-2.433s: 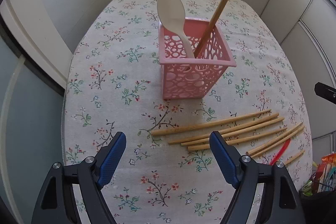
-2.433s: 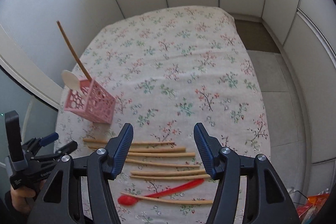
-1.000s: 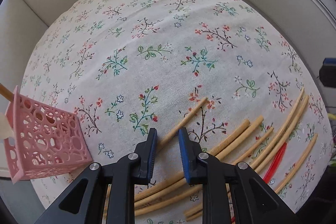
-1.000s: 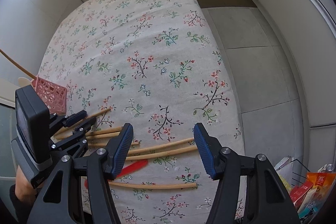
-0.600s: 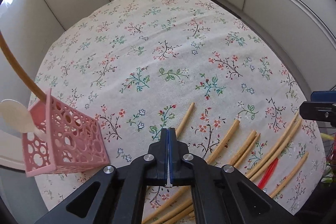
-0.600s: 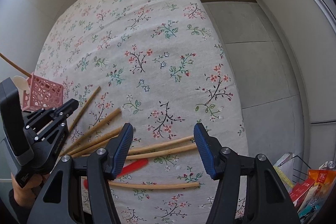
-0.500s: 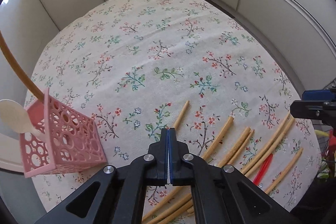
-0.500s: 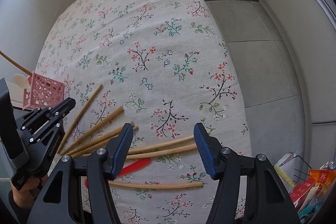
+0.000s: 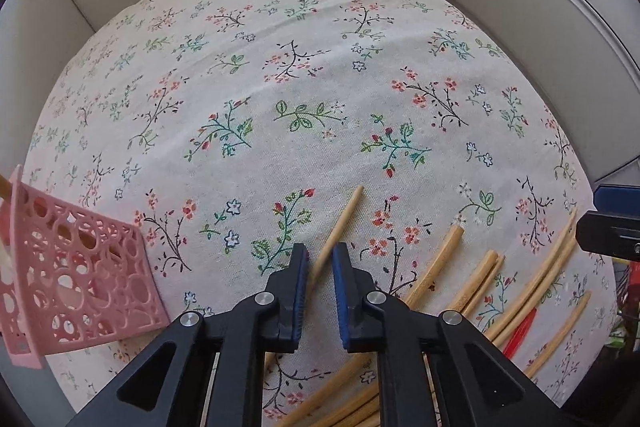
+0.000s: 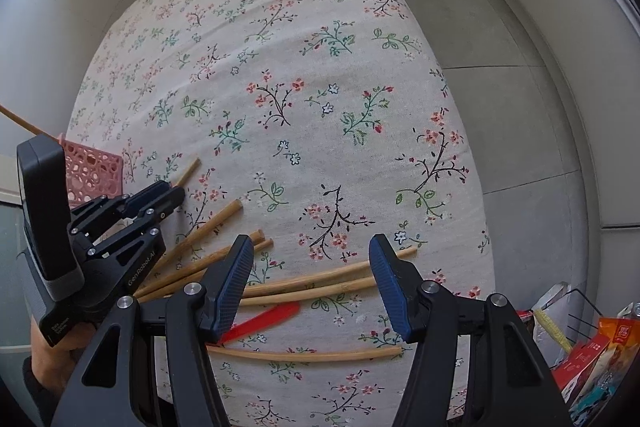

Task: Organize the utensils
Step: 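Lift the chopstick upright with the left gripper while the right gripper grasps another chopstick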

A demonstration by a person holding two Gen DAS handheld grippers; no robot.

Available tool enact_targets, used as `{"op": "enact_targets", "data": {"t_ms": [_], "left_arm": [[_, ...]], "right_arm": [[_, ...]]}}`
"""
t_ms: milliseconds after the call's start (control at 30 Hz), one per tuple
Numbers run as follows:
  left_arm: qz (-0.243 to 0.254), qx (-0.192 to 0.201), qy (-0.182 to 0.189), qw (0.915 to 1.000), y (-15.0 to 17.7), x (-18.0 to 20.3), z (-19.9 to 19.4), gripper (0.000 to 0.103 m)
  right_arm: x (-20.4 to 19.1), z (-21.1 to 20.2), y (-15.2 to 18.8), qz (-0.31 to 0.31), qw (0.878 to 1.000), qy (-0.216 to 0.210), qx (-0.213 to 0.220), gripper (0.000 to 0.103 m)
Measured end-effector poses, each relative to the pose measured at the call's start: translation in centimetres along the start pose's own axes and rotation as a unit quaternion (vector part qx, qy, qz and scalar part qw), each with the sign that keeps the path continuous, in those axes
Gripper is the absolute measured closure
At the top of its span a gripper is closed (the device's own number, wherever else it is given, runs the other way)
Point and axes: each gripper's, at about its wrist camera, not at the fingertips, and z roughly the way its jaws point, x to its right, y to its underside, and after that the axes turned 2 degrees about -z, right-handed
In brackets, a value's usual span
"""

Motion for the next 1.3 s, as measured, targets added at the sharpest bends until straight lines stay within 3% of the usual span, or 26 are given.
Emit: {"op": "enact_targets", "data": {"t_ms": [133, 467, 533, 633, 900, 1067, 1300], "left_arm": [[-0.007, 0.008, -0.016, 0.9998, -0.1, 0.1, -0.2, 0.098], [-0.013, 0.055, -0.009, 0.9984, 1.3, -0.7, -4.8, 0.098], [-0.012, 0.062, -0.009, 0.9980, 1.9, -0.9, -5.6, 0.098], [-0.008, 0.072, -0.008, 0.9974, 3.1, -1.0, -7.0, 0.098], [-0.009, 0.080, -0.006, 0.9967, 5.0, -2.1, -8.6, 0.098], [-0.016, 0.086, -0.002, 0.9962, 5.9, -3.0, -9.3, 0.098], [-0.035, 0.081, -0.001, 0.9961, 6.4, -4.4, -9.4, 0.098]], "right_arm": [[-0.4, 0.6, -0.1, 0.006, 1.000, -0.011, -0.009, 0.040], [-2.1, 3.0, -0.8, 0.050, 0.994, -0.091, -0.030, 0.043], [-2.4, 3.6, -1.2, 0.061, 0.992, -0.101, -0.033, 0.061], [-3.0, 4.6, -1.9, 0.068, 0.991, -0.110, -0.037, 0.074], [-4.8, 6.8, -3.4, 0.057, 0.996, -0.056, -0.041, 0.080], [-6.7, 7.6, -3.8, 0.038, 0.996, -0.073, -0.045, 0.080], [-10.2, 8.0, -3.8, -0.002, 0.999, 0.017, -0.035, 0.079]]}}
